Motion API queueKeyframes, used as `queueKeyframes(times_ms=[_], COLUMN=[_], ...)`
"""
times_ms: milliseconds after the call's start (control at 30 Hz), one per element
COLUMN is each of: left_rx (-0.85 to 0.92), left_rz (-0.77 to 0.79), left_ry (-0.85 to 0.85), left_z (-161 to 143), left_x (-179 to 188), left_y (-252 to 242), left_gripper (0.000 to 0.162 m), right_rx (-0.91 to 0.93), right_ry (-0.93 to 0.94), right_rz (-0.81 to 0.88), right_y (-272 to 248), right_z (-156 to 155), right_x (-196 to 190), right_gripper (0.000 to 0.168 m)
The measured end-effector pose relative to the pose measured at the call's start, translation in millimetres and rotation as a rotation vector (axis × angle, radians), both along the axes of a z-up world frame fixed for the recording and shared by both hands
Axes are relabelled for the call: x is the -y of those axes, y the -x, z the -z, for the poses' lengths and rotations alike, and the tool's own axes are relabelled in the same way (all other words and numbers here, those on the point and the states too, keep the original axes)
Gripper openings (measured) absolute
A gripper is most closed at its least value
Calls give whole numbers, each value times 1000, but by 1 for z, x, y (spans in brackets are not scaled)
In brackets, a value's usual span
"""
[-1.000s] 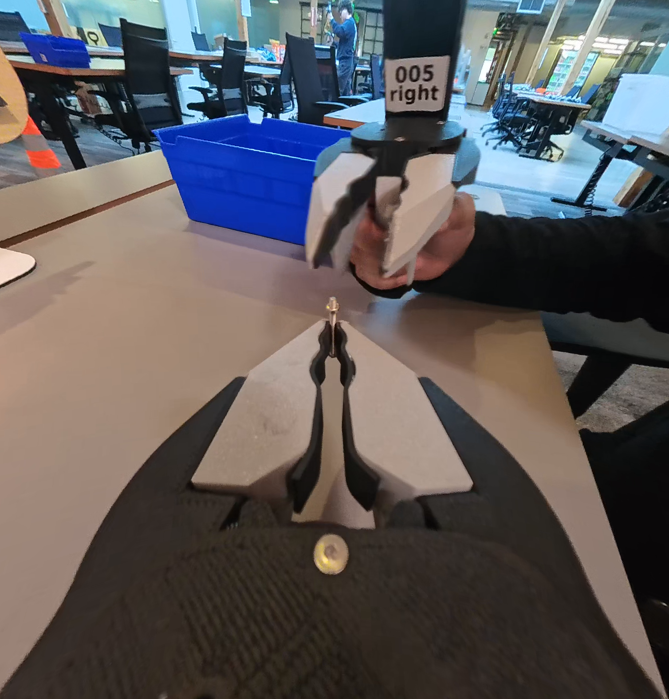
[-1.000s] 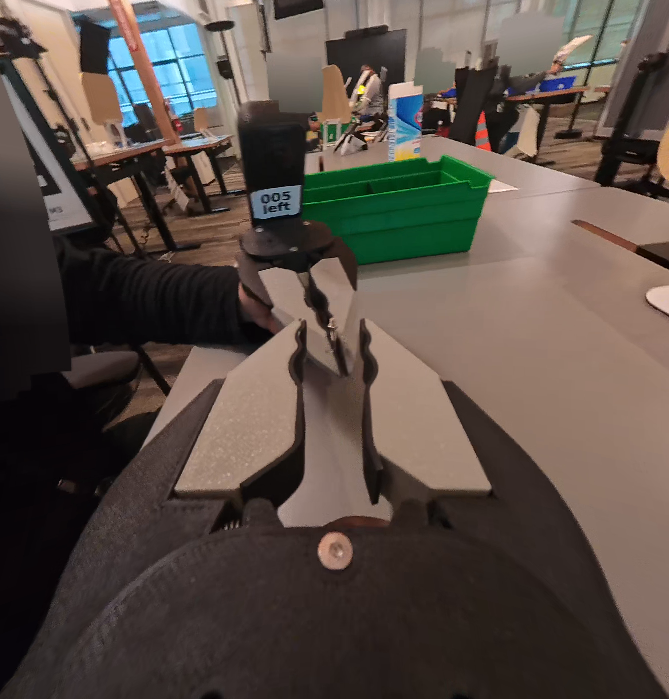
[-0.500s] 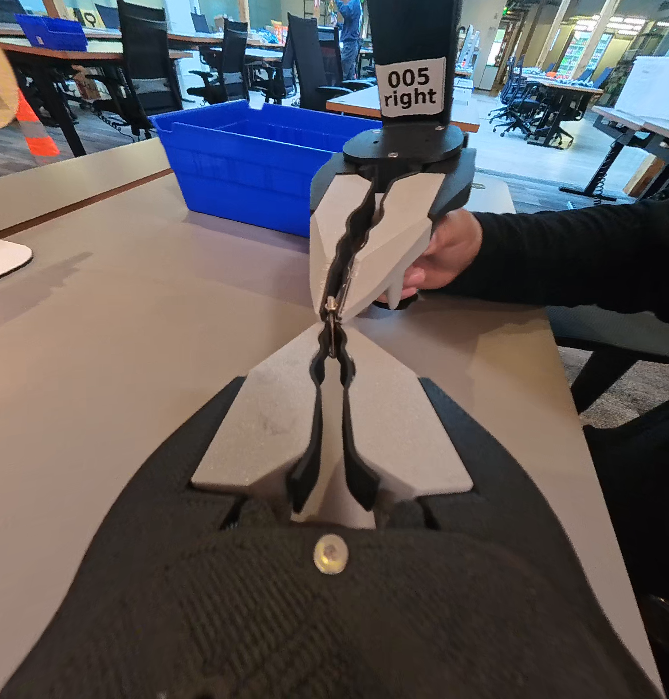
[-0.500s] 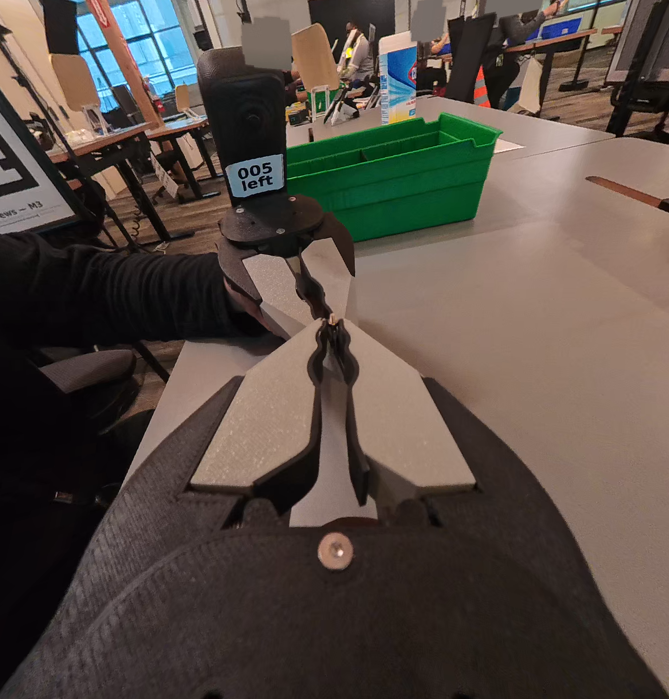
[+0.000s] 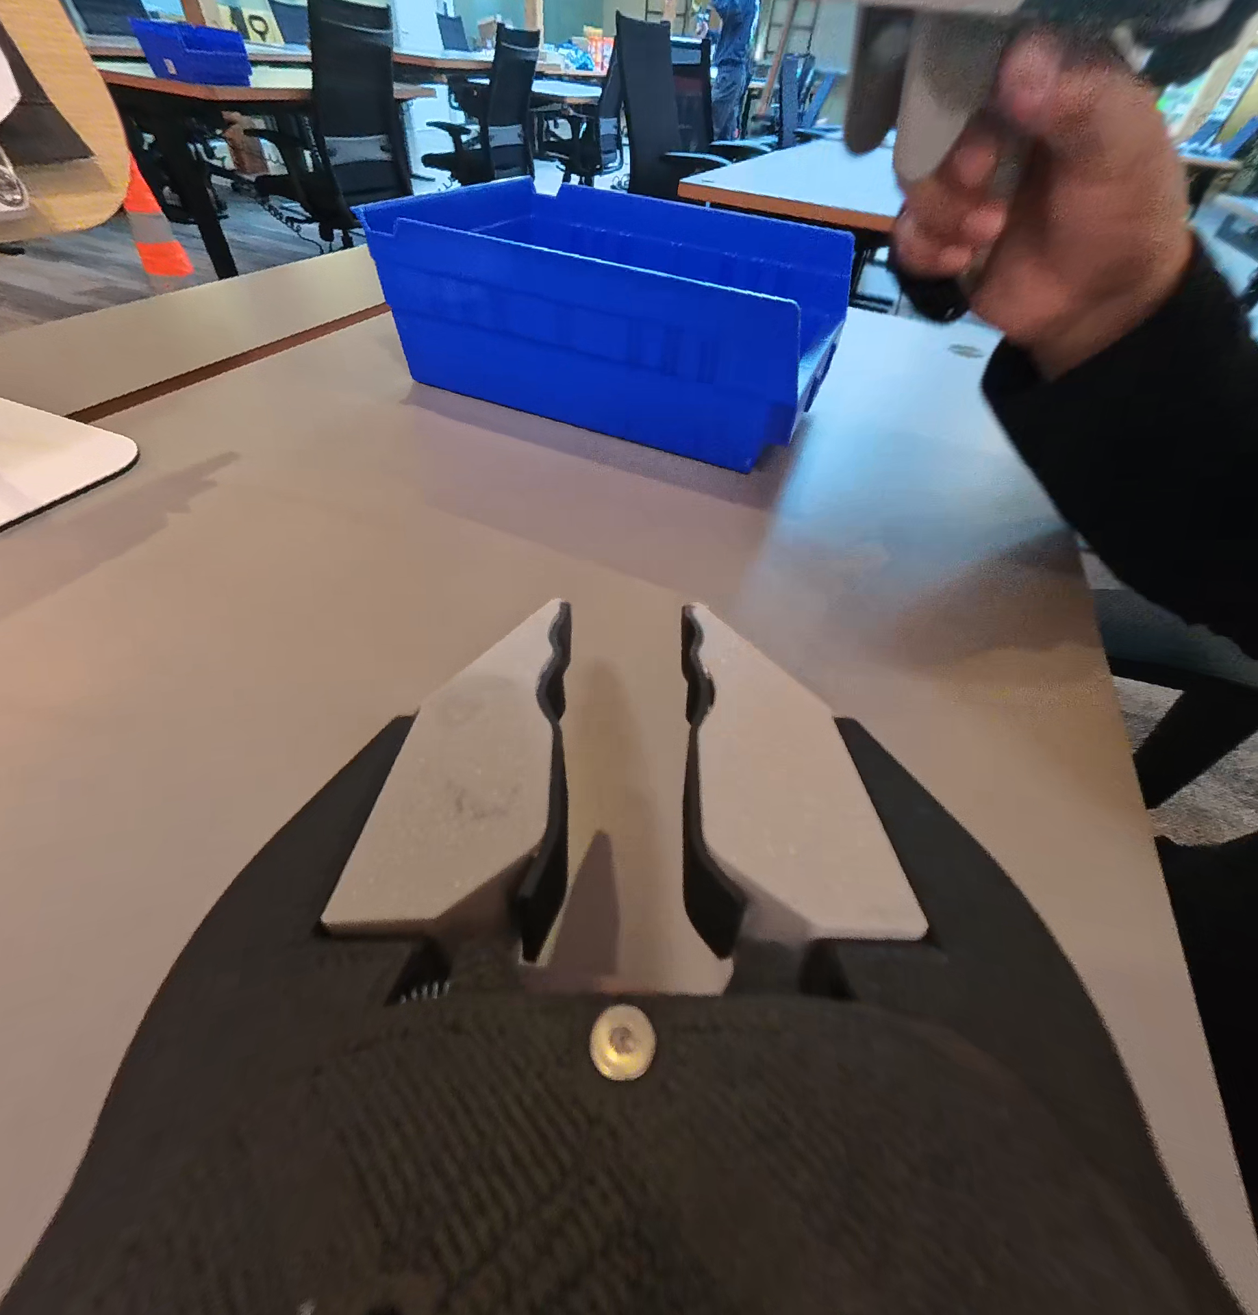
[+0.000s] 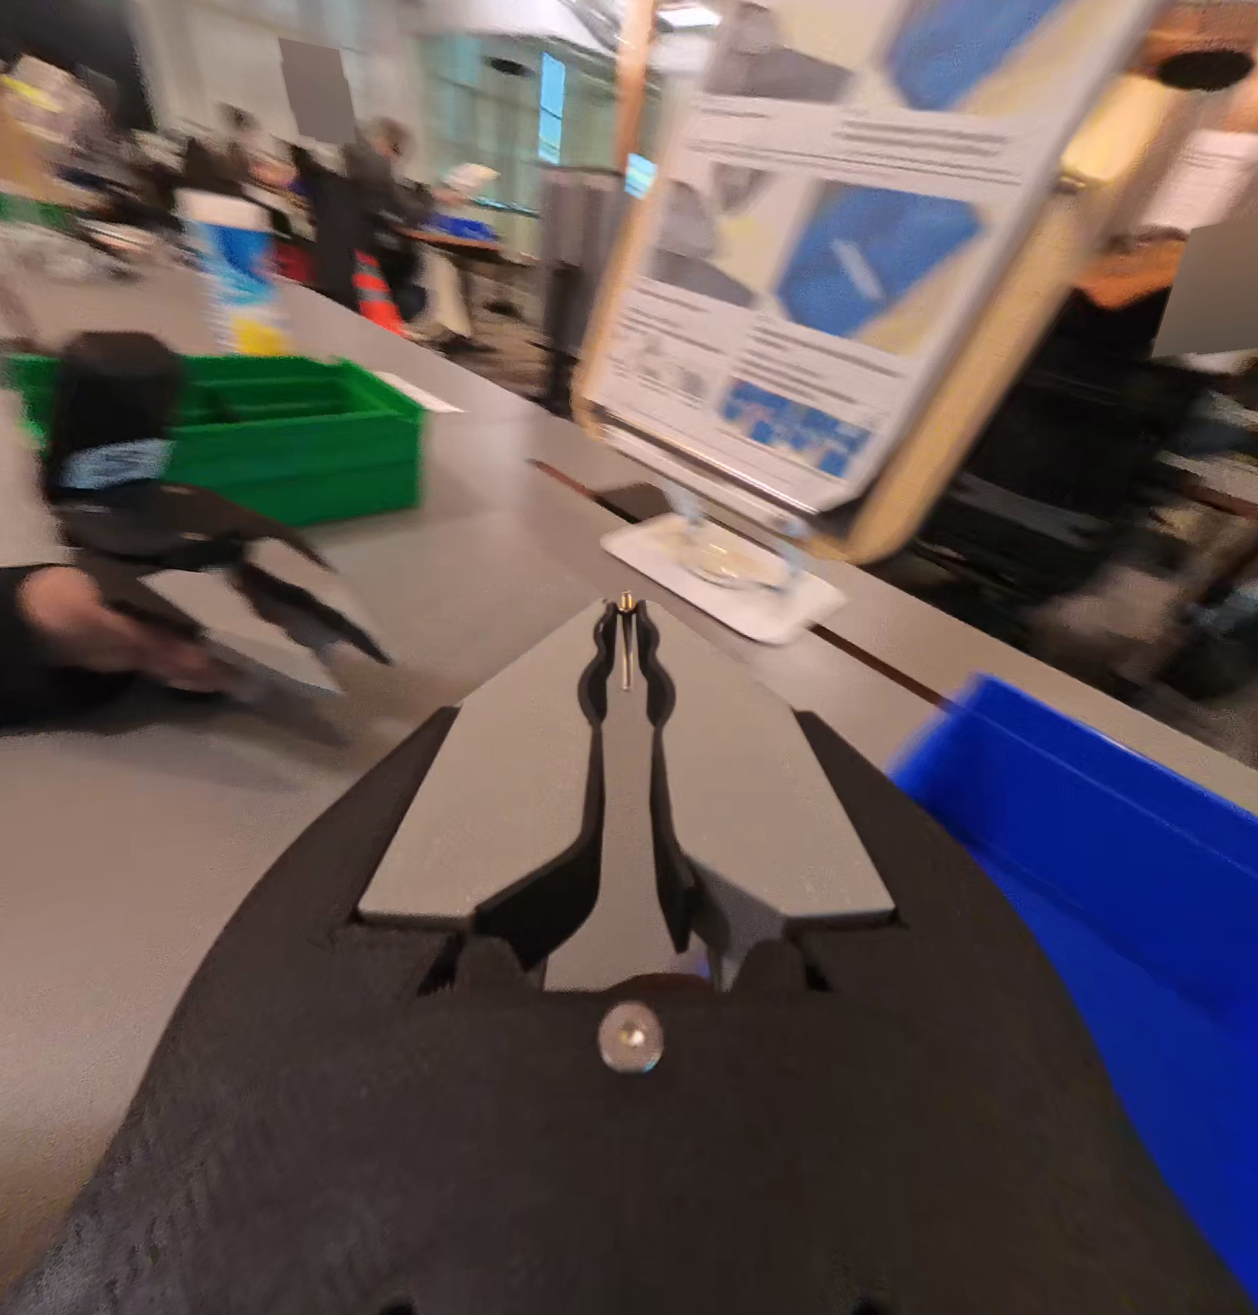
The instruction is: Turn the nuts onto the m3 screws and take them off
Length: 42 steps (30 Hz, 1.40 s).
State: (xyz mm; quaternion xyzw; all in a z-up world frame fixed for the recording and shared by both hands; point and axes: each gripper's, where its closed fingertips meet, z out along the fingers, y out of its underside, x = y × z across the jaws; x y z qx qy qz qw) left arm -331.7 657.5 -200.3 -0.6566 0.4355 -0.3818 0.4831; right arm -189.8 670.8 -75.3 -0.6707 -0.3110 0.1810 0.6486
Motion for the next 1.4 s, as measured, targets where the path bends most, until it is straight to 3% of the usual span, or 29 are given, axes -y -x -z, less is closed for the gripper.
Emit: queueKeyframes(times_ms=[133,300,367,400,500,667,733,767,867,1067,1133,1400], left_rx=[-17,-3,19,33,69,55,49,52,73,87,89,44], left_rz=[-2,-10,-11,-13,-29,-38,-34,-38,-46,-81,-80,-88], left_ry=[-12,-18,-9,-2,20,13,4,0,10,8,13,-14], left_z=[2,-1,-3,-4,-8,-7,-6,-7,-9,-11,-11,-6], left_x=[1,-1,-2,-3,-7,-8,-8,-9,-11,-19,-19,-21], left_y=[-1,0,2,3,7,7,6,6,9,15,15,15], left_gripper=[28,28,28,28,28,29,29,29,30,31,31,31], right_rx=[62,283,333,332,351,345,314,293,270,229,241,258], right_ry=[253,550,603,606,507,160,100,122,177,309,351,414], right_rz=[235,394,415,398,374,210,184,107,-68,-78,-70,-136], right_y=[-92,-152,-159,-156,-145,-71,-41,-18,44,98,102,107], right_z=[32,122,136,132,88,-44,-66,-62,-17,120,151,175], right_x=[-17,-48,-53,-52,-48,-9,1,8,13,-34,-42,-39], right_gripper=[2,3,18,26,27,22,32,37,45,52,52,53])
